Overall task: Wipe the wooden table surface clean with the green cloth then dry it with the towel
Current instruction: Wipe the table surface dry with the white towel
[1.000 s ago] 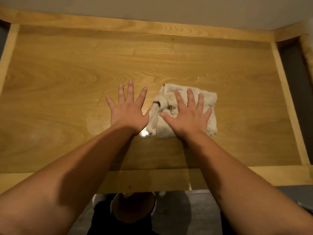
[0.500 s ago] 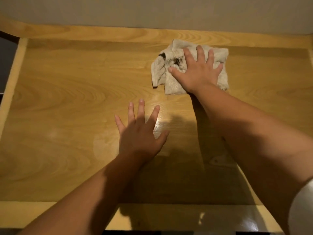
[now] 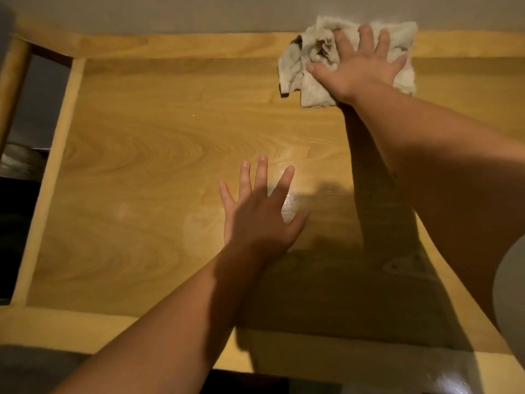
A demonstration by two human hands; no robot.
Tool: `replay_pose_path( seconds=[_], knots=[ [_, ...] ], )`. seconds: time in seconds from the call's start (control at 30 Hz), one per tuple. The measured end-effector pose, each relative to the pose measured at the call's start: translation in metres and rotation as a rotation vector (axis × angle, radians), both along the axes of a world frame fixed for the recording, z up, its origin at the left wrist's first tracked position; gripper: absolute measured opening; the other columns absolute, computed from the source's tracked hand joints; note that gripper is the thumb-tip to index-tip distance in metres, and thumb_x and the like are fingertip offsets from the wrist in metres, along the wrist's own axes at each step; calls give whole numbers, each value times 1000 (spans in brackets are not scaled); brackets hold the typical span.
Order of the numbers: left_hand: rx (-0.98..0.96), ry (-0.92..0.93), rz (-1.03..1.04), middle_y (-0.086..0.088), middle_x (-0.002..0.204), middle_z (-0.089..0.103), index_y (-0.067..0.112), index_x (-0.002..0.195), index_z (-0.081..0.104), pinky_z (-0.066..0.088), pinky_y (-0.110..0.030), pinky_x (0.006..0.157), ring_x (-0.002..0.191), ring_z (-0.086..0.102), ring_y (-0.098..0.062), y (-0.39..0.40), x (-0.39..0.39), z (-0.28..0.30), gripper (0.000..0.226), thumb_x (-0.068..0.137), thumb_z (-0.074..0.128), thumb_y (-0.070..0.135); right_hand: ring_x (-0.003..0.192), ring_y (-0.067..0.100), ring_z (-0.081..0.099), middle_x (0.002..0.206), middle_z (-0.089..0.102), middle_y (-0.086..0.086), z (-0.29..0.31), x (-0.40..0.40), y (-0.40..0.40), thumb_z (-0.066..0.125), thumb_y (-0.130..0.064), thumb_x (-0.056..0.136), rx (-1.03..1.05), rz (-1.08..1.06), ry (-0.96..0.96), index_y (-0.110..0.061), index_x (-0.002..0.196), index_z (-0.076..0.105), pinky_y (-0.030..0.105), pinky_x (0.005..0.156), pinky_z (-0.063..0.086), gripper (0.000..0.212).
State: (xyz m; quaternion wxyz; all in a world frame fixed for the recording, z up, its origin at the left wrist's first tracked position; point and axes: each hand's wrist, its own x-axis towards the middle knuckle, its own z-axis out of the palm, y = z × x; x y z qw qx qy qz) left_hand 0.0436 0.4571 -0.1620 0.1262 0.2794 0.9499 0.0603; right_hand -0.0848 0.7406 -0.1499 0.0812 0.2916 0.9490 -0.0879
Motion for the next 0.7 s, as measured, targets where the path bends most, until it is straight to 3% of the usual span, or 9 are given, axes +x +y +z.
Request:
replay_pose_path(
  seconds=[0.2, 0.4, 0.63, 0.7],
  knots=[
    [-12, 34, 0, -7, 172, 0, 46, 158, 9, -2, -71, 116, 158, -5, -36, -1, 0, -2, 81, 87, 31, 80, 151, 39, -8, 167, 1, 2, -1, 43, -28, 13, -98, 66, -16, 35, -14, -47, 154, 7, 78, 106, 3, 101],
    [-25, 9, 12, -2, 172, -8, 48, 157, 3, -6, -66, 119, 157, -12, -31, 0, -3, -4, 75, 90, 20, 76, 151, 38, -11, 168, -2, 2, -1, 109, -54, 13, -96, 69, -8, 41, -49, -48, 154, 4, 76, 108, 1, 98],
    [-57, 11, -9, -4, 172, -5, 35, 157, 23, -4, -66, 119, 158, -10, -33, 0, -4, 1, 66, 97, 18, 62, 151, 37, -11, 168, -1, 1, 0, 193, -92, 13, -93, 74, -14, 28, -42, -48, 153, 3, 75, 109, 1, 92],
    [-45, 7, -9, -4, 173, -4, 34, 159, 21, -3, -66, 120, 158, -9, -33, 0, -4, 1, 64, 99, 17, 55, 151, 36, -11, 167, 0, 1, 3, 217, -108, 13, -91, 75, -15, 0, -42, -48, 153, 3, 74, 110, 1, 90]
  ],
)
